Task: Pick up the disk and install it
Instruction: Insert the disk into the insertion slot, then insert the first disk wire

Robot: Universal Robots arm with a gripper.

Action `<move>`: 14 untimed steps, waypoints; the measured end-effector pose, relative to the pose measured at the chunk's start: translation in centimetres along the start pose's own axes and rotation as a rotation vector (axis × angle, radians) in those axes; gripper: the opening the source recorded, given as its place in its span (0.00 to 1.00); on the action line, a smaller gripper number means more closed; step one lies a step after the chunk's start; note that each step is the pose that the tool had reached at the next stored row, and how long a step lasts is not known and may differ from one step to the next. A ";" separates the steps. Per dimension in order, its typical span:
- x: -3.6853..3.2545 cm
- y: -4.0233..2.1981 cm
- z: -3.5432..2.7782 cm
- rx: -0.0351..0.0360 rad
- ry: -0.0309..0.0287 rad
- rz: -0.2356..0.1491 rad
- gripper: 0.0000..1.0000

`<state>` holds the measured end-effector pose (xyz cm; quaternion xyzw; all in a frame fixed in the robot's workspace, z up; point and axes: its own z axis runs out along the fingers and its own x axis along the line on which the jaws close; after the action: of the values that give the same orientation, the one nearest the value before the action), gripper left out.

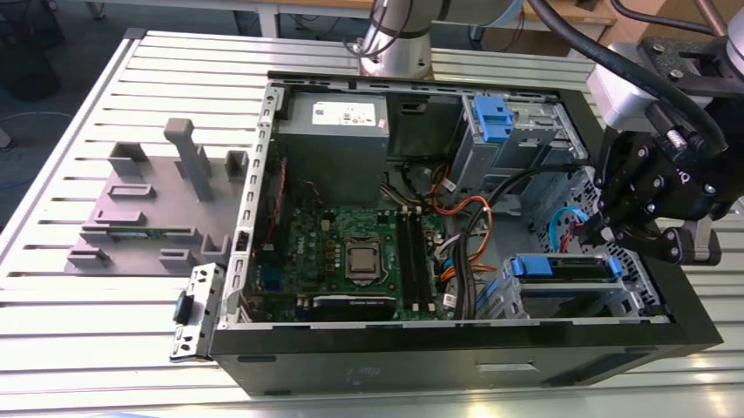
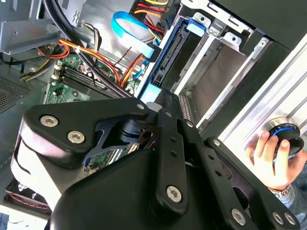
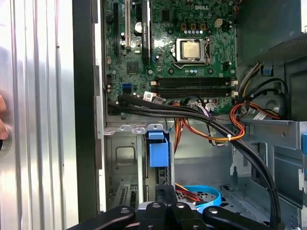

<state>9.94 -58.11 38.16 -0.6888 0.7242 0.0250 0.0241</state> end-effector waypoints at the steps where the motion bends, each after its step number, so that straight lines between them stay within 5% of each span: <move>1: 0.00 -0.01 0.01 0.0000 -0.0001 0.000 0.11; 12: 0.00 -0.02 0.01 0.0000 -0.0001 0.000 0.11; 14: 0.00 -0.02 0.01 0.0000 -0.0001 0.000 0.17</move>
<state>9.96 -58.11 38.16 -0.6888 0.7241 0.0251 0.0241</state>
